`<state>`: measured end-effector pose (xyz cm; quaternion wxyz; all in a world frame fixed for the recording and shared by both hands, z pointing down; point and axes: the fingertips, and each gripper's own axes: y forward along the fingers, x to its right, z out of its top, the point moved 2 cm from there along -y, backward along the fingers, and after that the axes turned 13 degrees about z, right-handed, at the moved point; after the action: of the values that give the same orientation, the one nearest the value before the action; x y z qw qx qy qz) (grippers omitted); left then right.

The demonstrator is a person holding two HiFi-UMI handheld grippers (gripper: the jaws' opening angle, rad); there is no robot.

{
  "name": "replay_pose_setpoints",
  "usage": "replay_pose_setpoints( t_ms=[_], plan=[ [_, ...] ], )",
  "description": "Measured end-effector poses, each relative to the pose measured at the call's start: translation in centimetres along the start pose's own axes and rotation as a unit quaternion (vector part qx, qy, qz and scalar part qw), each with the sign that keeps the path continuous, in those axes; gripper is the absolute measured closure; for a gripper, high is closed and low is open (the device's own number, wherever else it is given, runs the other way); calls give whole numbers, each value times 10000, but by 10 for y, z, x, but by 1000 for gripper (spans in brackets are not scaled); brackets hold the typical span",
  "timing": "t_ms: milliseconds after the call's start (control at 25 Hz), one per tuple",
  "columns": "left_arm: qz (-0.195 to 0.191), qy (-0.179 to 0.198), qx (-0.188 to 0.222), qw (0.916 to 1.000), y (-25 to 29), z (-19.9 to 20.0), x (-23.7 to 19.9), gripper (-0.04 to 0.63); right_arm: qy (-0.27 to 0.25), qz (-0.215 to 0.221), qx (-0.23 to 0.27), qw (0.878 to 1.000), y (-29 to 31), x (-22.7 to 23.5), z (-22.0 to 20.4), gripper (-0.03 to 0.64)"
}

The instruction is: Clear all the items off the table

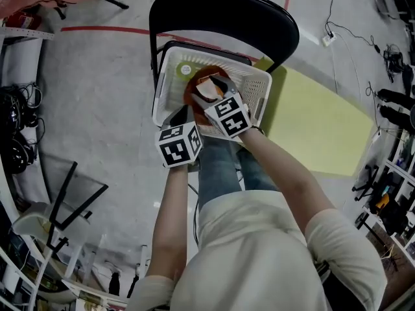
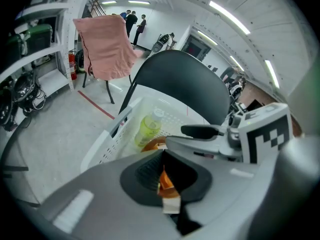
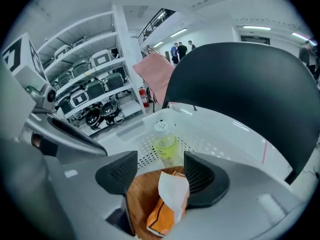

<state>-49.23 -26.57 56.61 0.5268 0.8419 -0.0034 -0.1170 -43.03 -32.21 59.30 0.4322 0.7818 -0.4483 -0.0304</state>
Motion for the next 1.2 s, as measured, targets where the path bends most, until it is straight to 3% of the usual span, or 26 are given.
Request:
replay_pose_setpoints(
  t_ms=[480, 800, 1040, 1200],
  plan=[
    [-197, 537, -14, 9984, -21, -4, 38, 586, 232, -61, 441, 9987, -65, -13, 0, 428],
    [-349, 917, -67, 9952, -33, -9, 56, 586, 561, -412, 571, 9959, -107, -10, -15, 504],
    [-485, 1339, 28, 9898, -41, -6, 76, 586, 871, -794, 804, 9898, -141, -4, -27, 602],
    [-585, 1626, 85, 9849, -46, -5, 92, 586, 1120, -1000, 1001, 9836, -164, -1, -33, 617]
  ],
)
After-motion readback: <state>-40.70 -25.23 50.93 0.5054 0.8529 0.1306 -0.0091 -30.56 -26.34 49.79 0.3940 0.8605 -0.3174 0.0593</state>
